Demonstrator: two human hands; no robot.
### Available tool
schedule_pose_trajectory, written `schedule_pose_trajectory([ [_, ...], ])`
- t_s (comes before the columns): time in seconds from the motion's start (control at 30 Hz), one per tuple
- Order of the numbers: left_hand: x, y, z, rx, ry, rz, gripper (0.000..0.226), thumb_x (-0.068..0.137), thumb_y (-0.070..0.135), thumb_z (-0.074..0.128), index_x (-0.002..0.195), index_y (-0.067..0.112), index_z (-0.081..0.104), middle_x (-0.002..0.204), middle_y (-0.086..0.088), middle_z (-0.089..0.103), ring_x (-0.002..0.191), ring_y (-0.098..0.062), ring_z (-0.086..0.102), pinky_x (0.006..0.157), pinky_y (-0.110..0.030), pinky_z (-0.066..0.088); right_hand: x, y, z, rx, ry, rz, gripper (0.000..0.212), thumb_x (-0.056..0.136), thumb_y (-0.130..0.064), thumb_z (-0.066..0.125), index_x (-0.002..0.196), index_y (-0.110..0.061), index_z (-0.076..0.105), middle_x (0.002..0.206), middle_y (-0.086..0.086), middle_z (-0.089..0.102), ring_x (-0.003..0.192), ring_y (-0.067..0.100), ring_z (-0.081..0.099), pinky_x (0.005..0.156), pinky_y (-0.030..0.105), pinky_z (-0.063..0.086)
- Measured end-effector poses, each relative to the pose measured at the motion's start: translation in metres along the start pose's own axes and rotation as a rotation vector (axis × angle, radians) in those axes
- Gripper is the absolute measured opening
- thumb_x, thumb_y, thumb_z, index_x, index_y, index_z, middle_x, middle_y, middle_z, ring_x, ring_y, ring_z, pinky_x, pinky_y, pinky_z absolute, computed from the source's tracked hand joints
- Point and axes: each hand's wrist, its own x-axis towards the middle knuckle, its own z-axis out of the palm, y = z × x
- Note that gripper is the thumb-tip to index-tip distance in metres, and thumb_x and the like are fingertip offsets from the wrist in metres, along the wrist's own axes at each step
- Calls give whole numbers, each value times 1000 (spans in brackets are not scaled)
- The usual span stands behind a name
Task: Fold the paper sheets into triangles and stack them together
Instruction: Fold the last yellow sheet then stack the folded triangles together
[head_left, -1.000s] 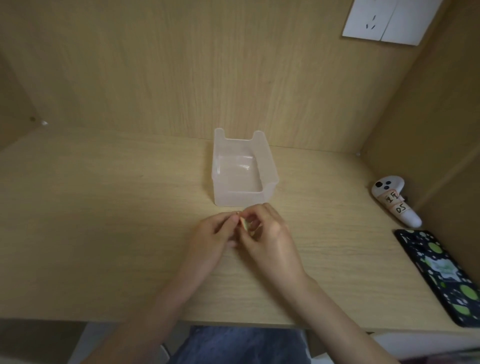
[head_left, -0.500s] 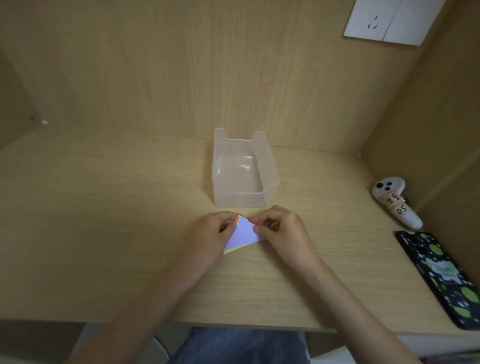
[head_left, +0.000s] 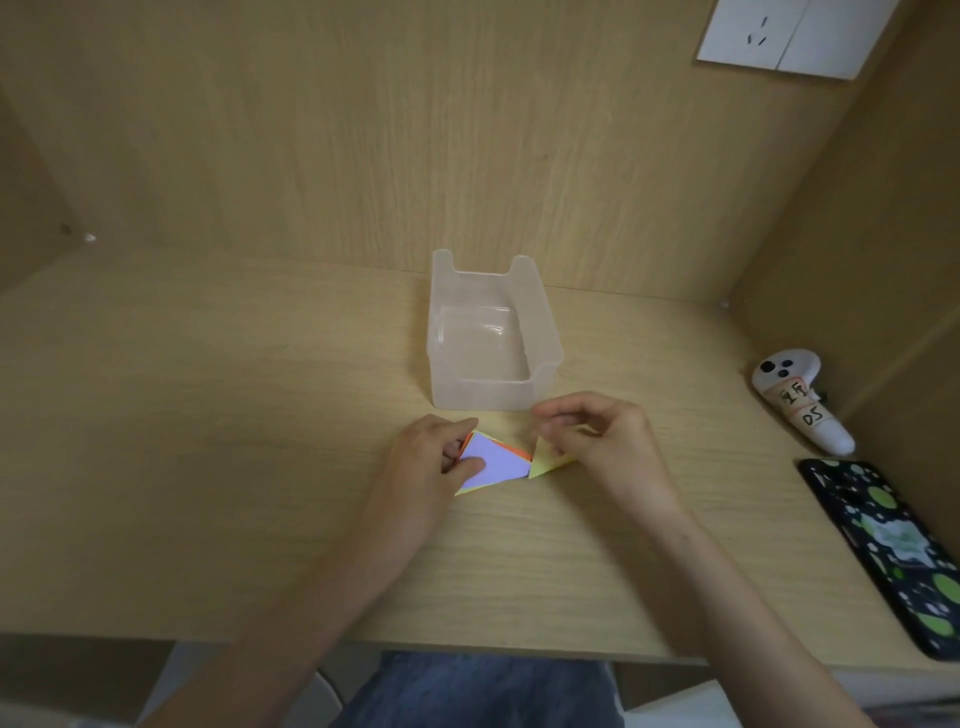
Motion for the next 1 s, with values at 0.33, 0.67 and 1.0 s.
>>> schedule_pose_trajectory([
  [0.33,-3,1,3,-73,44,58,9,75,-1,71,73,7,67,83,0,62,69,10,53,62,-1,36,10,25,-24,-446,-46,94,20,69,-8,80,85,-15,68,78,-5,53,69,9,49,59,11,34],
  [0.67,-5,-1,3,-6,101,95,4,79,15,72,80,11,72,89,5,69,80,-8,57,72,-4,36,15,-3,-38,188,-74,249,7,77,-6,72,83,-8,69,66,2,59,51,4,48,44,12,34],
  [1.0,-9,-6,-3,-150,-27,-16,54,60,8,85,100,34,59,92,20,62,77,5,60,73,-14,48,12,11,30,-231,-178,47,21,71,-13,79,68,-26,63,65,-9,59,55,1,48,59,20,42],
])
